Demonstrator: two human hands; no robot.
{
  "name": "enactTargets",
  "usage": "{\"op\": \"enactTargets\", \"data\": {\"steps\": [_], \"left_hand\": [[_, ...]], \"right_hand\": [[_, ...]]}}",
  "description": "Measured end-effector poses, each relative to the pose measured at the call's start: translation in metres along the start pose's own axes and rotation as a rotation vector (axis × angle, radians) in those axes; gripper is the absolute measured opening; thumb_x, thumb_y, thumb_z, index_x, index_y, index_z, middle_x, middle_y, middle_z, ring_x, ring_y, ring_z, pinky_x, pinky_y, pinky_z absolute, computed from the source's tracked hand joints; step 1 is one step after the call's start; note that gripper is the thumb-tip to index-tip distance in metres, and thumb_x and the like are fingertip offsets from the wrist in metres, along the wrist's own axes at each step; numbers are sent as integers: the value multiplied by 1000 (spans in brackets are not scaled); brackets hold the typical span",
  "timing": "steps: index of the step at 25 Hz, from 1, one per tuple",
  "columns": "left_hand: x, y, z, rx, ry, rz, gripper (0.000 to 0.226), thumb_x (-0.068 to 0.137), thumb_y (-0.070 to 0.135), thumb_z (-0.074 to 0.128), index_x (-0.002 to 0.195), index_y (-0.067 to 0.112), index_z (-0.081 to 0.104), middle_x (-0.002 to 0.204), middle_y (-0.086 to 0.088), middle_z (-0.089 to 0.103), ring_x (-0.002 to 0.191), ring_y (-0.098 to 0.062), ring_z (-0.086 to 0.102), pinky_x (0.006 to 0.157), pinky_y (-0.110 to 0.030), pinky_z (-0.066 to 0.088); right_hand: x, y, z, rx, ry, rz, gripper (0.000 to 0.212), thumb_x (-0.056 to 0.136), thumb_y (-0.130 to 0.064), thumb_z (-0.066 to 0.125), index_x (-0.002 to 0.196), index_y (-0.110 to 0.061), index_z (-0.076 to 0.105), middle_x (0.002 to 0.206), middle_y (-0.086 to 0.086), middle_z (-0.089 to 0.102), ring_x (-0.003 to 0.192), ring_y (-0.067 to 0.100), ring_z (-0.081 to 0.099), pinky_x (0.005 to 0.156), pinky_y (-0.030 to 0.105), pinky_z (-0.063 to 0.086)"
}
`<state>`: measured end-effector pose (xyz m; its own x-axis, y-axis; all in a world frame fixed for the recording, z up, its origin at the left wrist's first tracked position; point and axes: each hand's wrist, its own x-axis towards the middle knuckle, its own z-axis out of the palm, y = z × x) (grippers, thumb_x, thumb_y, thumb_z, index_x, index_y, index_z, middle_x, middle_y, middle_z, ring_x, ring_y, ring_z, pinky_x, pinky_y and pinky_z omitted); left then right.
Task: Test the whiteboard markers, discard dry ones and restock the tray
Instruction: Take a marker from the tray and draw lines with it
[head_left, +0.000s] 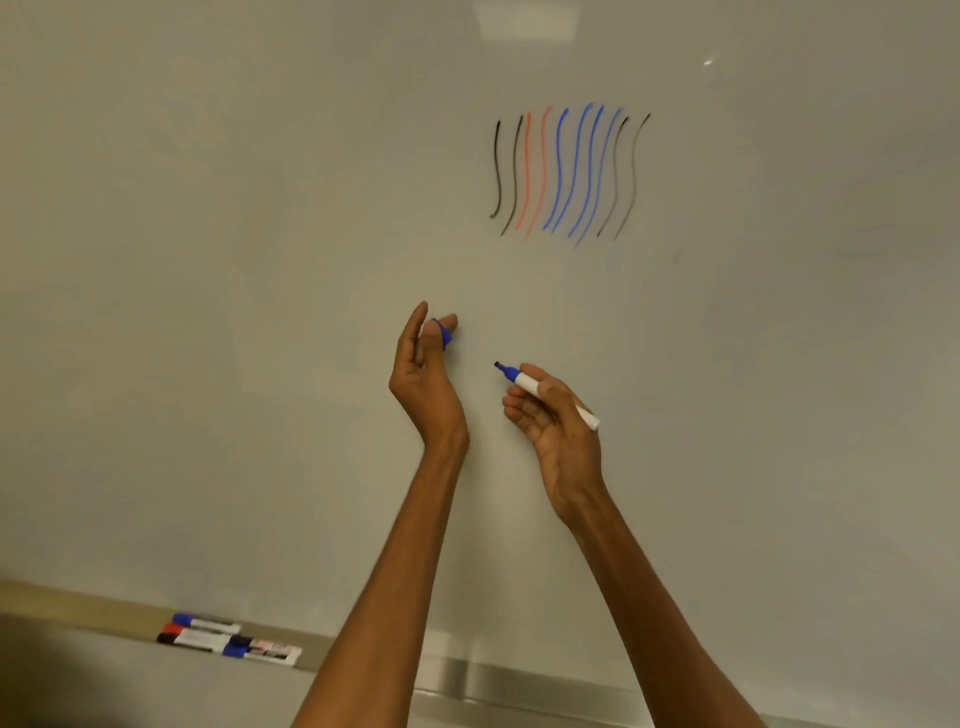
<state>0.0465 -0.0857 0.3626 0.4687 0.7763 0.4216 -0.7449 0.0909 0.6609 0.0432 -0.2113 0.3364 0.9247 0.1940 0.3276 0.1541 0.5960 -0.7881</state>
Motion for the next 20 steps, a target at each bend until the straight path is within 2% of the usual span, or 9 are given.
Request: {"op": "enactTargets", "data": {"steps": [3, 7, 12, 15, 20], "left_hand": [[-14, -11, -33, -71, 45, -170, 31, 100, 24, 58, 128, 12, 64, 110, -7, 75, 105, -21, 72, 102, -37, 52], [-27, -18, -68, -97, 88, -298, 29, 99, 21, 59, 123, 7, 66, 110, -11, 75, 102, -23, 73, 101, -40, 53], [-37, -19, -98, -92, 104, -346, 27, 99, 19, 58, 120, 5, 68, 108, -12, 75, 102, -25, 73, 96, -39, 55], [-41, -21, -115, -69, 120, -339, 28, 99, 21, 57, 120, 6, 68, 108, -10, 75, 101, -23, 73, 95, -37, 56], [-40, -21, -149, -37, 215, -313, 25, 100, 21, 56, 116, 7, 69, 108, -12, 75, 100, -25, 73, 99, -42, 54]], "right_hand": [[-17, 34, 8, -43, -44, 23, 25, 96, -8, 56, 119, -1, 64, 104, 22, 71, 94, 33, 71, 84, 36, 59], [-30, 67, 16, -95, -80, 65, 20, 96, -10, 58, 113, -2, 66, 104, 22, 72, 95, 37, 71, 88, 41, 58], [-43, 91, 28, -113, -103, 104, 24, 95, -9, 59, 117, -1, 64, 105, 17, 73, 92, 32, 72, 88, 40, 58], [-50, 104, 36, -128, -87, 86, 19, 93, -7, 64, 111, -1, 64, 99, 16, 73, 86, 31, 73, 83, 38, 60], [-68, 136, 49, -266, -67, 29, 15, 89, -12, 69, 103, -9, 71, 90, 13, 74, 81, 28, 72, 79, 37, 60]]}}
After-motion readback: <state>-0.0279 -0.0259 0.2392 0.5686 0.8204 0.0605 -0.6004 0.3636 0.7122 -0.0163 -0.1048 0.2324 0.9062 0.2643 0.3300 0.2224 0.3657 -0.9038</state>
